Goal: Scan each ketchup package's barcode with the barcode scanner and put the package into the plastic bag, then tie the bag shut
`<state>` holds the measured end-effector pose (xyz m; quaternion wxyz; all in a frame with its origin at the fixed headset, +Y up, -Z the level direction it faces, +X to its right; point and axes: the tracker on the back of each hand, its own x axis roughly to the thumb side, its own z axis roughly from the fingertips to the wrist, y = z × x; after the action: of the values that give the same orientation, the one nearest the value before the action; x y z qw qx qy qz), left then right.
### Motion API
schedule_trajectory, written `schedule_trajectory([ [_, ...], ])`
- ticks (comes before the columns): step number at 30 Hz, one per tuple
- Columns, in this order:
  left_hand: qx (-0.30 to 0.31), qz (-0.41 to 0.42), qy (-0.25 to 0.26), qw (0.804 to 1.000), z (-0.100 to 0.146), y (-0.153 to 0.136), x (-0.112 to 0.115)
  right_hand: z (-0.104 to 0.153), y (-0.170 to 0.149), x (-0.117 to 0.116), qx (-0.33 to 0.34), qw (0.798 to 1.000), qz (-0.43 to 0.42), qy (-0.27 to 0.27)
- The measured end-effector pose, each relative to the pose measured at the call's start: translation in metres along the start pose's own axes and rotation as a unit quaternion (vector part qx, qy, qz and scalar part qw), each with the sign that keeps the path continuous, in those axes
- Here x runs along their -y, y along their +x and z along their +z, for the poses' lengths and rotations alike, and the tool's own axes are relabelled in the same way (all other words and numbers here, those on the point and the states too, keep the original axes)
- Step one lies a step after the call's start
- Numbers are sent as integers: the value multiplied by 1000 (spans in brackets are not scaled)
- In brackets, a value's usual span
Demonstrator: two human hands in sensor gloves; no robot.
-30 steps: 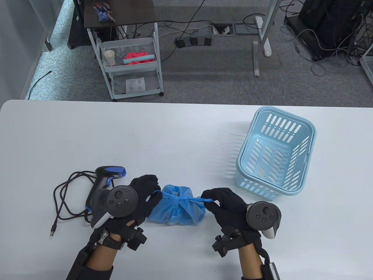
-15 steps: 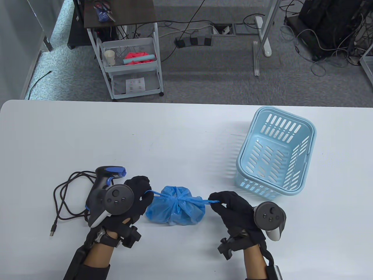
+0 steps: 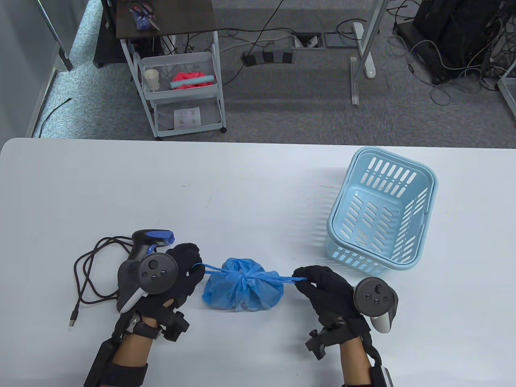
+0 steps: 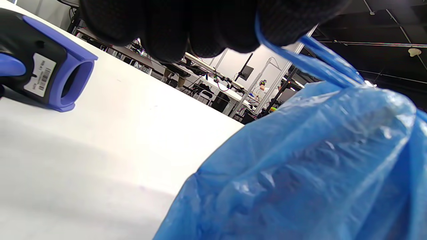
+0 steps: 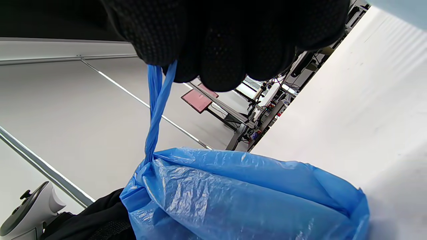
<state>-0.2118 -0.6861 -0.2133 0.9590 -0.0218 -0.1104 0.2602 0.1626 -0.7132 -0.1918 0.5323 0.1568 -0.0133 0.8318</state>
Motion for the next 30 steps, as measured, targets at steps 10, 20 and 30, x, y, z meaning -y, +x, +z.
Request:
schedule_trajectory([
  [10,0,5,-3,1000,0,-5,0,-1,-2,1,-10,1000,14,0],
  [20,7,-1,16,1000,6,-8,-2,1,1,0,-6,999,34,-22],
  [30,2,-138,13,990,23,-11,-11,3,6,1,2,995,97,-19],
])
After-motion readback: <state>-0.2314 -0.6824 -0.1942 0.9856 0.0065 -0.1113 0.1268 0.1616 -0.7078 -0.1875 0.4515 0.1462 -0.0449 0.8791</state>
